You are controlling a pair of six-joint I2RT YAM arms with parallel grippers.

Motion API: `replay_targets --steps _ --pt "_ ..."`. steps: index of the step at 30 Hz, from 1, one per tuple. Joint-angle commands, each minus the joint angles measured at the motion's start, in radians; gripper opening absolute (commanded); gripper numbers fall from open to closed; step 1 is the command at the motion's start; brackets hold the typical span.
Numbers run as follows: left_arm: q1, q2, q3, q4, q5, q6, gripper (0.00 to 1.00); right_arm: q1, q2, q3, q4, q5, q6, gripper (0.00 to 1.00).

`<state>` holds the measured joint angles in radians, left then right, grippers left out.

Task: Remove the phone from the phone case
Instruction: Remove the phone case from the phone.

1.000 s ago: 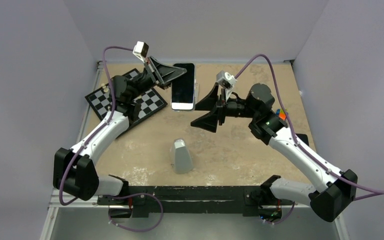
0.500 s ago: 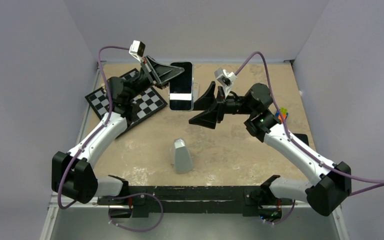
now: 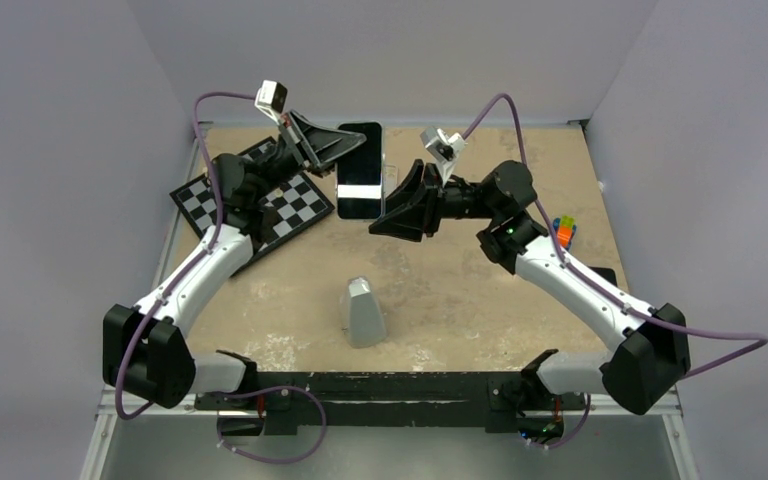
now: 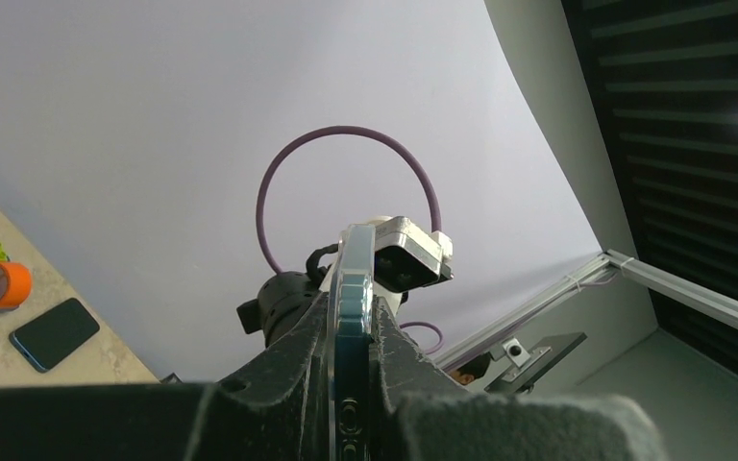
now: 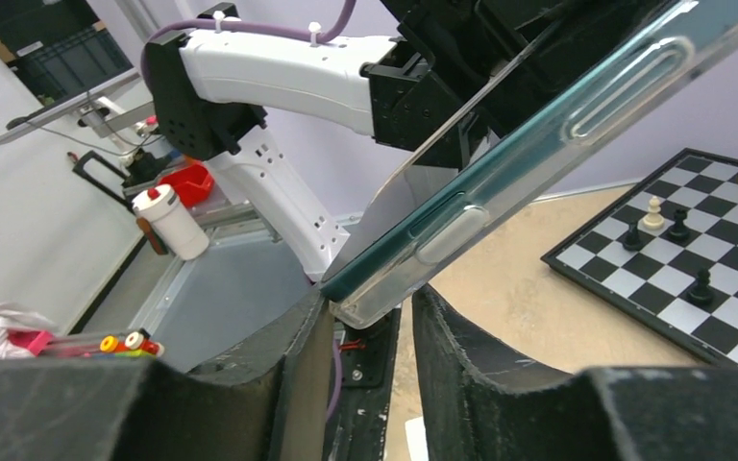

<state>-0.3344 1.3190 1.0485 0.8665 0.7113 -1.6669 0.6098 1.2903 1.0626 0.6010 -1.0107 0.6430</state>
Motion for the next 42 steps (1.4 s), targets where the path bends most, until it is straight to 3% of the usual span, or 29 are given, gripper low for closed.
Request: replay_targets --steps 1,6,10,13,16,20,23,27,30,31,34,38,42 --pt "-0.002 -0.042 0.005 0.079 0.003 -0.041 0.0 0.0 0.018 0.063 0.071 0.012 0.023 0.34" --pt "-0.018 -0.013 0.046 0.147 0.056 -0.118 0.0 0.001 0.056 0.101 0.036 0.018 -0.04 0.19" --pt "-0.048 0.008 0.117 0.197 0.121 -0.192 0.0 0.0 0.104 0.189 -0.209 0.099 -0.27 0.0" --pt "-0.06 -0.011 0.136 0.177 0.155 -0.193 0.0 0.0 0.141 0.25 -0.344 0.198 -0.401 0.0" --pt "-0.061 -0.042 0.129 0.119 0.163 -0.165 0.0 0.001 0.161 0.311 -0.497 0.401 -0.513 0.0" --pt "-0.061 -0.059 0.119 0.072 0.149 -0.143 0.0 0.02 0.155 0.355 -0.638 0.709 -0.594 0.0" --pt "-0.06 -0.064 0.122 0.052 0.129 -0.131 0.0 0.031 0.155 0.374 -0.694 0.857 -0.616 0.0" --pt "-0.06 -0.053 0.098 0.073 0.055 -0.115 0.0 0.041 0.138 0.385 -0.723 0.906 -0.579 0.0" --pt "-0.055 -0.034 0.097 0.071 0.001 -0.074 0.0 0.038 0.108 0.364 -0.712 0.728 -0.525 0.0" --pt "-0.053 -0.029 0.098 0.058 -0.027 -0.053 0.0 0.039 0.089 0.338 -0.683 0.665 -0.49 0.02" --pt "-0.046 -0.024 0.098 0.028 -0.101 0.014 0.0 0.035 0.026 0.221 -0.544 0.534 -0.368 0.3" --pt "-0.046 -0.022 0.078 0.019 -0.228 0.081 0.0 0.024 -0.073 0.051 -0.3 0.455 -0.191 0.57" --pt "-0.049 -0.003 0.058 0.075 -0.331 0.091 0.0 0.026 -0.119 -0.113 0.008 0.406 -0.014 0.68"
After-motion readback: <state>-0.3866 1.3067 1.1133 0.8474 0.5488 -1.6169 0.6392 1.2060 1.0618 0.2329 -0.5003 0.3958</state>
